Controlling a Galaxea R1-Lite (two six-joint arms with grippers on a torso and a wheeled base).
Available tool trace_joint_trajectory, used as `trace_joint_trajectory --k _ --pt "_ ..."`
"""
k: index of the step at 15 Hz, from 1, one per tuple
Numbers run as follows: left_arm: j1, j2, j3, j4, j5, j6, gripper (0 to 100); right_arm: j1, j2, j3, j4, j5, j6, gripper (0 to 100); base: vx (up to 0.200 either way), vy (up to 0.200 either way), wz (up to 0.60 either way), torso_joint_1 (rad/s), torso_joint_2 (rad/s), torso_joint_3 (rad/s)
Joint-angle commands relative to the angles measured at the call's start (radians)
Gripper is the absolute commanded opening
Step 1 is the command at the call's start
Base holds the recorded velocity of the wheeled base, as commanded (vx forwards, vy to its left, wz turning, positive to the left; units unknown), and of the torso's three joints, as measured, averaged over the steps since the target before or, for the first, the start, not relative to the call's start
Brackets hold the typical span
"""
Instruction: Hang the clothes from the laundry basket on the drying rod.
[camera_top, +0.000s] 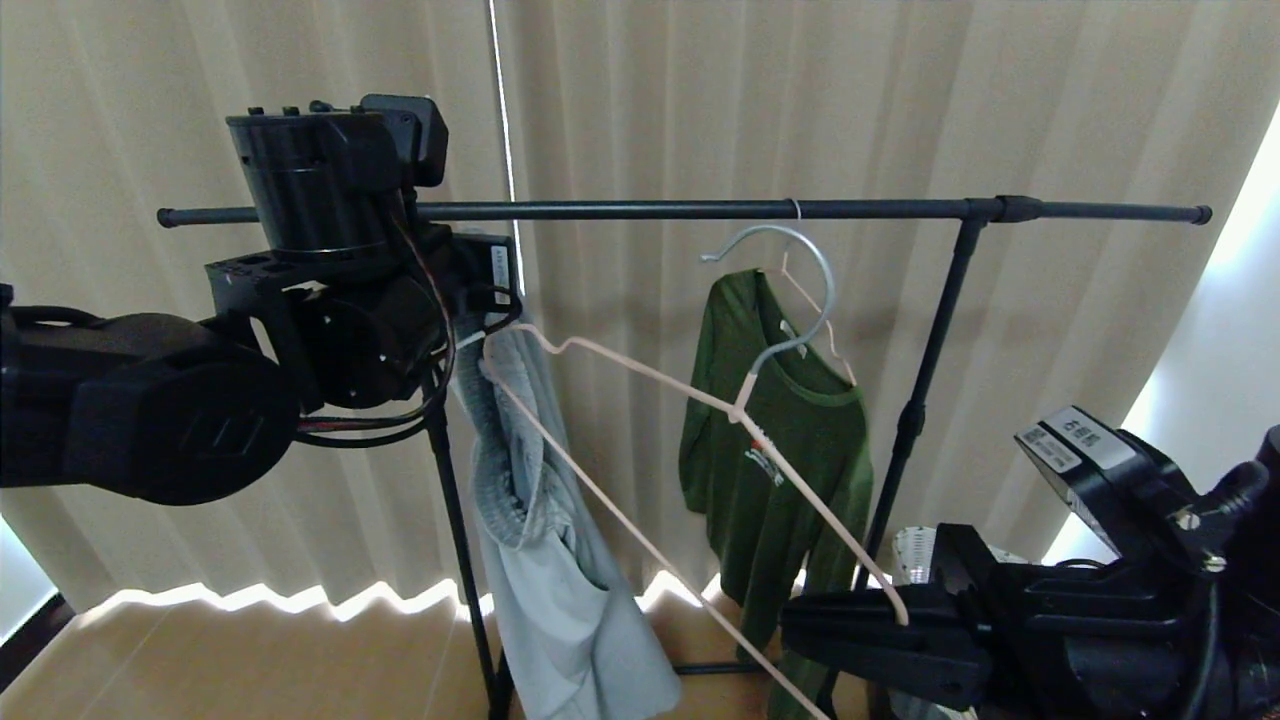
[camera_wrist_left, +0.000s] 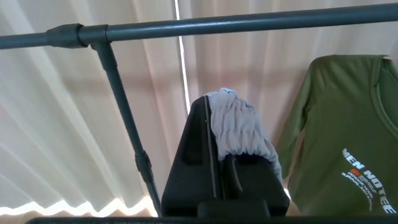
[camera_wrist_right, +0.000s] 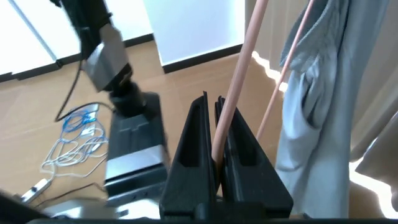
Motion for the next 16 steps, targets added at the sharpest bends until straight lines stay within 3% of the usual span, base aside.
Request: trace_joint_trajectory --k 1,6,12,13,15,16 --pt "-0.001 -0.018 0.005 0.002 0.001 -0.004 0 -0.029 0.112 -0.006 -0.079 -0.002 0.002 0 0.000 0.000 0.00 0.000 0.00 0.000" --pt "0.001 -0.042 0.048 0.002 0.003 -0.004 0 -0.043 0.265 -0.040 -0.290 -0.093 0.107 0 0.000 0.000 0.00 0.000 0.00 0.000" --pt "-0.001 -0.057 0.054 0.014 0.003 -0.004 0 -0.012 0.293 -0.069 -0.305 -0.145 0.150 0 0.000 0.000 0.00 0.000 0.00 0.000" --pt "-0.011 -0.073 0.074 0.014 0.003 -0.004 0 0.008 0.285 -0.078 -0.296 -0.168 0.180 0 0.000 0.000 0.00 0.000 0.00 0.000" --pt "-0.024 -0.102 0.119 0.014 0.003 -0.003 0 0.040 0.219 -0.127 -0.161 -0.212 0.249 0 0.000 0.000 0.00 0.000 0.00 0.000" --pt "-0.038 -0.120 0.143 0.014 0.003 -0.003 0 0.062 0.168 -0.189 -0.001 -0.260 0.265 0 0.000 0.000 0.00 0.000 0.00 0.000"
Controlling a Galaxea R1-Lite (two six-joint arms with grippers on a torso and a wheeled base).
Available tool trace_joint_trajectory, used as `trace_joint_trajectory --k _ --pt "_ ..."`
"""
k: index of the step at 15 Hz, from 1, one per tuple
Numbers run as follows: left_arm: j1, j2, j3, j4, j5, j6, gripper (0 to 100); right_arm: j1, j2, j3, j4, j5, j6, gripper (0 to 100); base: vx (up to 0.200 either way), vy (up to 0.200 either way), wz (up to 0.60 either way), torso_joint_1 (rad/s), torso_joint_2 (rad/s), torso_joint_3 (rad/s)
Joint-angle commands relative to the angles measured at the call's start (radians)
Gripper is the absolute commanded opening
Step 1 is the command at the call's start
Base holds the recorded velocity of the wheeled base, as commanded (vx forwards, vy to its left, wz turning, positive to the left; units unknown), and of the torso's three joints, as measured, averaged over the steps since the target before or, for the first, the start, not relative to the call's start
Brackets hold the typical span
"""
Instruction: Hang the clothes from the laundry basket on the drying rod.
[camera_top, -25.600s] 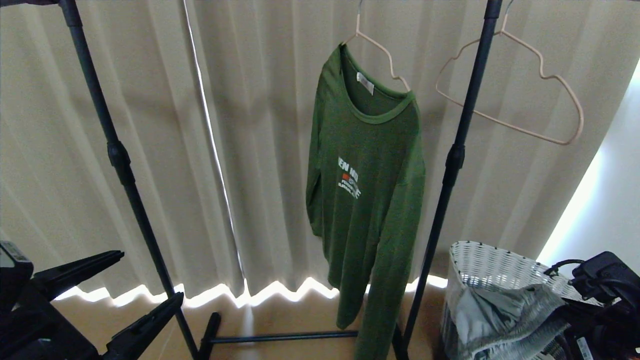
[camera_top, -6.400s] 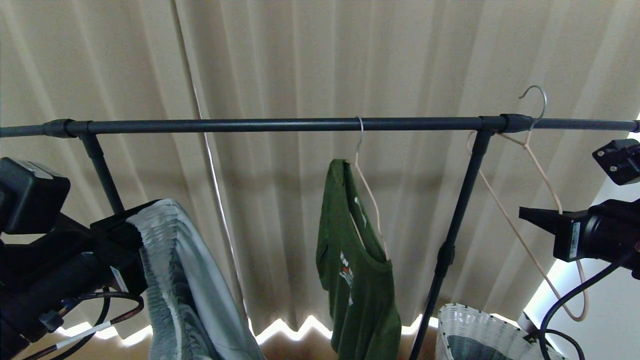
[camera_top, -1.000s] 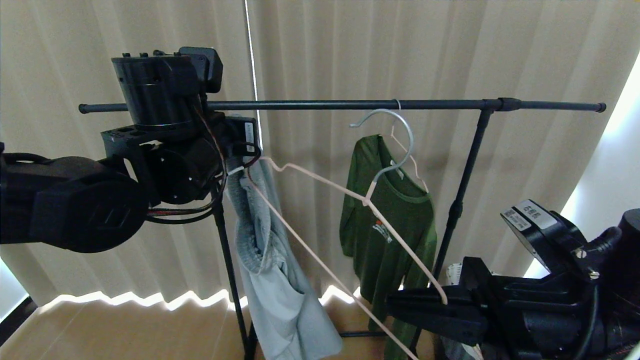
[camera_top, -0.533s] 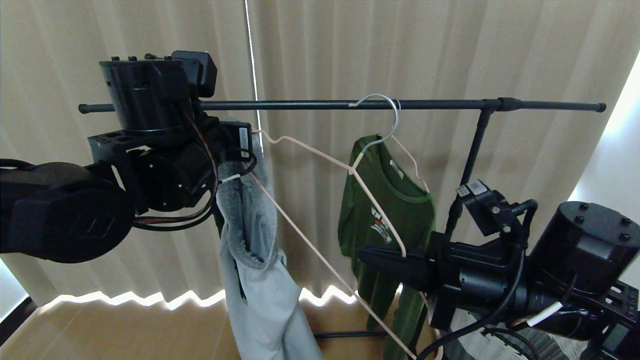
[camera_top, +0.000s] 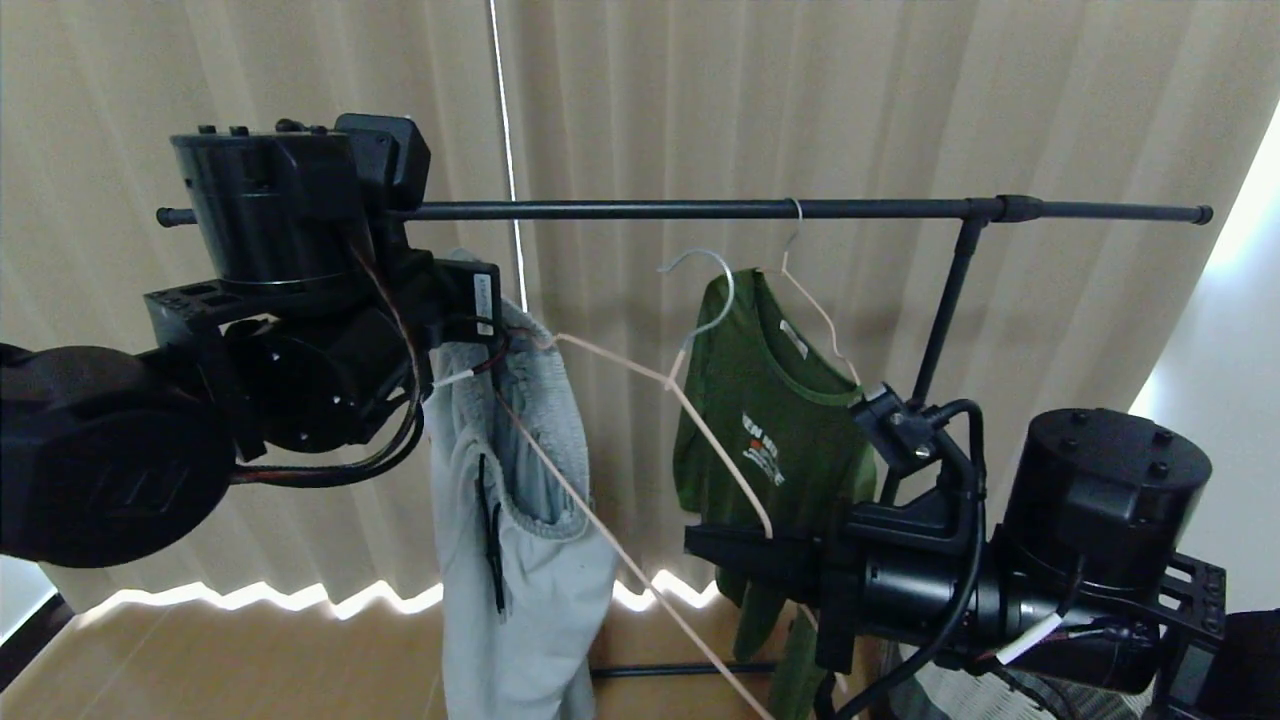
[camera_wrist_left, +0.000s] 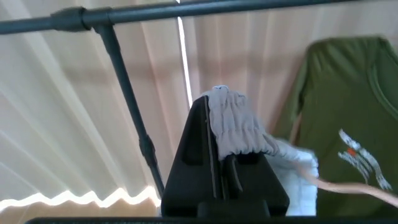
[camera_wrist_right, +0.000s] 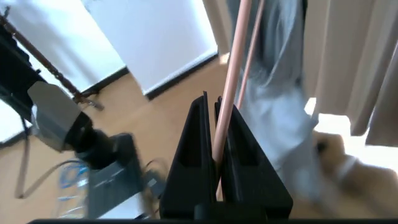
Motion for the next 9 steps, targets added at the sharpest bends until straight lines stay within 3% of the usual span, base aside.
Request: trace_joint_trajectory --k 1,3,9 --pt "-0.019 -0.051 0.049 -0.001 0.000 0.001 0 0.053 -0.090 -0.140 0.182 -0.117 0.017 0 0.000 0.000 0.00 0.000 0.00 0.000" --pt "-0.041 -0.075 0.076 -0.001 0.000 0.001 0 0.067 -0.084 -0.183 0.208 -0.188 0.014 0 0.000 0.000 0.00 0.000 0.00 0.000" --pt "-0.091 -0.068 0.038 -0.001 0.000 0.027 0 0.153 -0.119 -0.171 0.294 -0.188 -0.012 0 0.000 0.000 0.00 0.000 0.00 0.000"
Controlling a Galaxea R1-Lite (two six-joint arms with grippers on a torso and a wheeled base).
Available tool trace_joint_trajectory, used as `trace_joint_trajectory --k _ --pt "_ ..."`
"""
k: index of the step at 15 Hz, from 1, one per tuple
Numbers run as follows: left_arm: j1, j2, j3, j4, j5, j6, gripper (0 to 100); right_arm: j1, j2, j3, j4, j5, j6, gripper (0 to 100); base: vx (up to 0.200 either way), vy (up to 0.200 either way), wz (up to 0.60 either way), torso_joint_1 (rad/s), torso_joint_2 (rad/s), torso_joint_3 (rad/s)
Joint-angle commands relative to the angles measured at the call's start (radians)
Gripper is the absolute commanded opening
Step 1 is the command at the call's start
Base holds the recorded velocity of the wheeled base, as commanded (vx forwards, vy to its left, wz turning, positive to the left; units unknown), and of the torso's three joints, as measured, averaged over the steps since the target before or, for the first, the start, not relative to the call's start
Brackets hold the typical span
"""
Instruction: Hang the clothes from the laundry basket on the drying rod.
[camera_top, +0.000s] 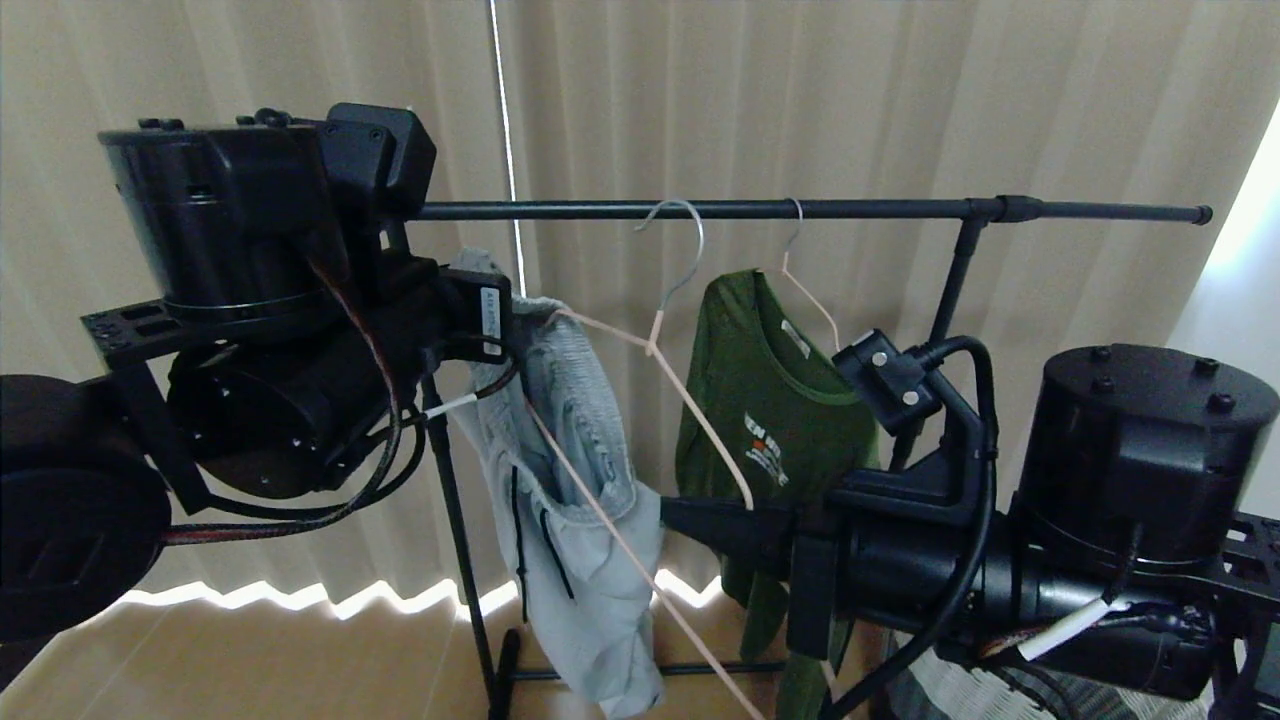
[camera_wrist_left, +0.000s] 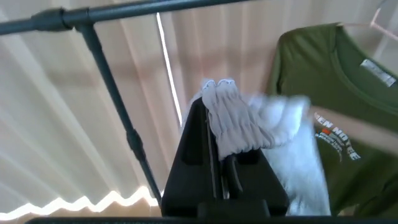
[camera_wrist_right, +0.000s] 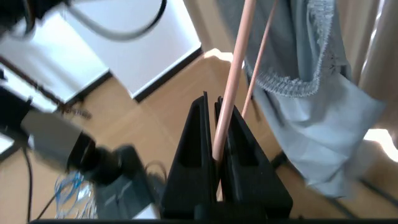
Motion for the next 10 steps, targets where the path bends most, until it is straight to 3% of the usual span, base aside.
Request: trace_joint_trajectory --k 1,7,10 --pt "-0.009 0.002 -0.016 0.000 -0.002 0.011 0 0.029 -0.024 -0.004 0.019 0.002 -0.028 0 0.000 0.000 0.00 0.000 0.00 0.000" --pt "-0.110 -0.032 0.036 -0.002 -0.012 0.023 0 0.029 -0.001 -0.015 0.025 0.003 -0.049 0 0.000 0.000 0.00 0.000 0.00 0.000" --pt "-0.140 -0.119 0.117 0.000 -0.115 0.052 0 0.009 0.005 -0.032 0.053 0.003 -0.054 0 0.000 0.000 0.00 0.000 0.00 0.000"
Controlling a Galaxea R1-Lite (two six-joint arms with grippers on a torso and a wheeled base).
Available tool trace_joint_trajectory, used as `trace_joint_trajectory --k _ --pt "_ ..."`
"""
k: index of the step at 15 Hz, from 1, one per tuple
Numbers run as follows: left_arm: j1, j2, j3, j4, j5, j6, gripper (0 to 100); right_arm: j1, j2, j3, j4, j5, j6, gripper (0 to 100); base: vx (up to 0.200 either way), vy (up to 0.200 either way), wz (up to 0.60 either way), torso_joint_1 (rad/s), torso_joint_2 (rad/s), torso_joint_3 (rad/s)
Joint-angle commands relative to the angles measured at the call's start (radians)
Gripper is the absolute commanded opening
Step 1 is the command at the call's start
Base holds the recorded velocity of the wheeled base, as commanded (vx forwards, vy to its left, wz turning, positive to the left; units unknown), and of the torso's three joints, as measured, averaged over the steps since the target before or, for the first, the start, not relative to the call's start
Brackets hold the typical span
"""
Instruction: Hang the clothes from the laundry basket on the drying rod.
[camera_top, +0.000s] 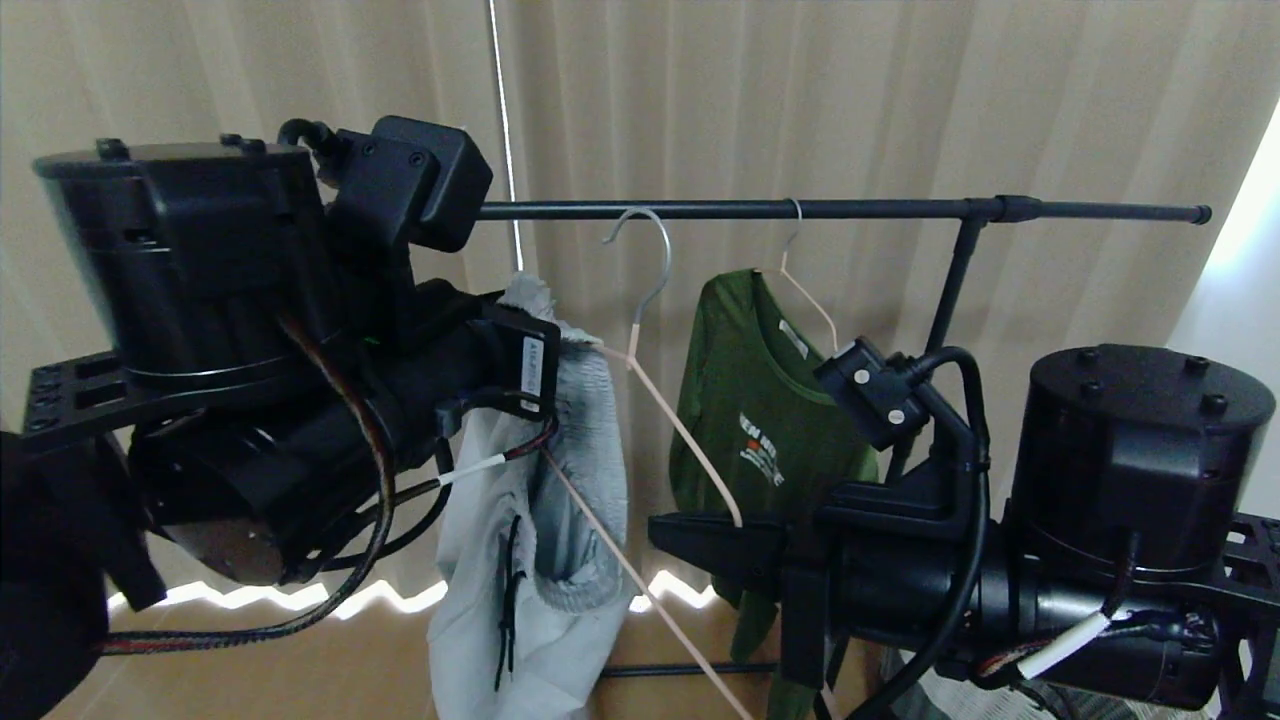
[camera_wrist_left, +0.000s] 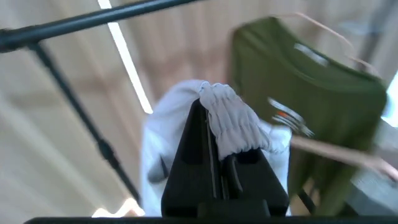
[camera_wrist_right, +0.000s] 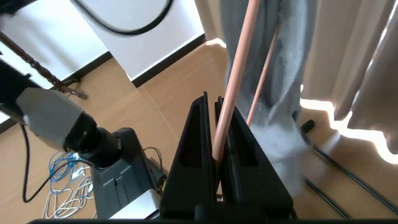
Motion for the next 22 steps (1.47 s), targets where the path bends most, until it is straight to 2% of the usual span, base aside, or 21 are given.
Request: trace_joint_trajectory --k 1,2,9,13,14,18,22 --pt "-0.010 -0.087 0.068 0.001 -0.068 0.028 0 -0.008 0.004 -0.007 0.005 0.000 -0.001 0 0.000 0.000 0.00 0.000 0.00 0.000" --pt "-0.010 -0.117 0.094 0.001 -0.103 0.044 0 -0.008 0.004 -0.010 0.006 0.000 -0.004 0 0.000 0.000 0.00 0.000 0.00 0.000" --pt "-0.010 -0.196 0.226 -0.002 -0.203 0.053 0 -0.007 -0.021 -0.030 0.038 0.003 -0.078 0 0.000 0.000 0.00 0.000 0.00 0.000" --pt "-0.025 -0.213 0.251 -0.004 -0.220 0.053 0 0.000 -0.027 -0.027 0.035 0.003 -0.116 0 0.000 0.000 0.00 0.000 0.00 0.000" --pt "-0.025 -0.213 0.257 -0.006 -0.221 0.053 100 0.004 -0.030 -0.027 0.034 0.005 -0.118 0 0.000 0.000 0.00 0.000 0.00 0.000" --pt "-0.025 -0.212 0.271 -0.007 -0.243 0.054 100 0.029 -0.056 -0.025 0.037 0.003 -0.119 0 0.000 0.000 0.00 0.000 0.00 0.000" --pt "-0.024 -0.284 0.363 -0.009 -0.283 0.057 100 0.029 -0.110 -0.010 0.040 0.005 -0.137 0 0.000 0.000 0.00 0.000 0.00 0.000"
